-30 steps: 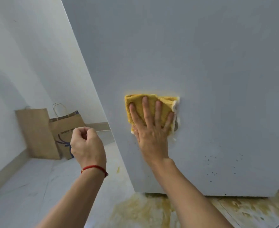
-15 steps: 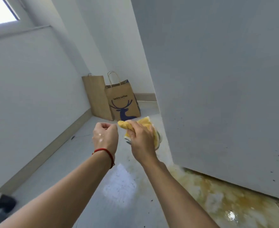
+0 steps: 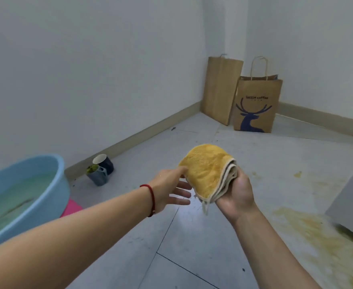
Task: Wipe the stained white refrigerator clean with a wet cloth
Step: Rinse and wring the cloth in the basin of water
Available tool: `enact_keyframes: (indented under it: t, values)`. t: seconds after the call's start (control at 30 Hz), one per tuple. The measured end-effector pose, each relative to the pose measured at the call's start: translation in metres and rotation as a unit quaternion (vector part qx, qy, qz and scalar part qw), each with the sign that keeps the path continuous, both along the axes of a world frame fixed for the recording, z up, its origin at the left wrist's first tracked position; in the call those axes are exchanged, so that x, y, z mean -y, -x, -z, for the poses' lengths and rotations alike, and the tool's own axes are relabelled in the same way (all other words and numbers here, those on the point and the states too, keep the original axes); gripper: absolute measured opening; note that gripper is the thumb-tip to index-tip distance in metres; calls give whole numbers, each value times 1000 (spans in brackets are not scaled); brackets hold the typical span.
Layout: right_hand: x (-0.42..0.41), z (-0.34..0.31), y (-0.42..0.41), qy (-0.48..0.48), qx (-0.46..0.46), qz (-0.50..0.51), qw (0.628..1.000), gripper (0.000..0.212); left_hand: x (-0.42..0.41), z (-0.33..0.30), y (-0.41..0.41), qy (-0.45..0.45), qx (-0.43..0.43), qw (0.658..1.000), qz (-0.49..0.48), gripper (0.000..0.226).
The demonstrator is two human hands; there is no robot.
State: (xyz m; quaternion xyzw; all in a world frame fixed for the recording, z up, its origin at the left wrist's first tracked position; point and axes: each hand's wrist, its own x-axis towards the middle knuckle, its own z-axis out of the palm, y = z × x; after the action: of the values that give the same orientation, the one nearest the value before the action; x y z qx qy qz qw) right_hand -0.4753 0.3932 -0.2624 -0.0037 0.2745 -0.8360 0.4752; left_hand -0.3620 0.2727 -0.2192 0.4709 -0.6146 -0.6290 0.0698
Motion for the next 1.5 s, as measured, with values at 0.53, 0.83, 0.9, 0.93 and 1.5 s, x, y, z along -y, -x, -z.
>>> enact_keyframes:
  t: [0.53, 0.83, 0.9, 0.93, 1.5]
  values:
    - [311, -136, -256, -75, -625, -205, 749, 34, 283, -51, -356, 298, -8, 892, -341, 33]
    - [418, -87, -328, -59, -928, -271, 249, 26, 327, 12, -451, 157, 158, 928, -298, 14]
    - [429, -64, -334, -116, -910, -302, 259, 19, 325, 26, -456, 78, 232, 940, -240, 25]
    - [433, -57, -339, -130, -897, -313, 285, 23, 325, 30, -453, 53, 252, 940, -226, 39]
    - [475, 16, -374, -295, -602, -542, 507, 35, 325, 62, -360, -150, -17, 873, -464, 44]
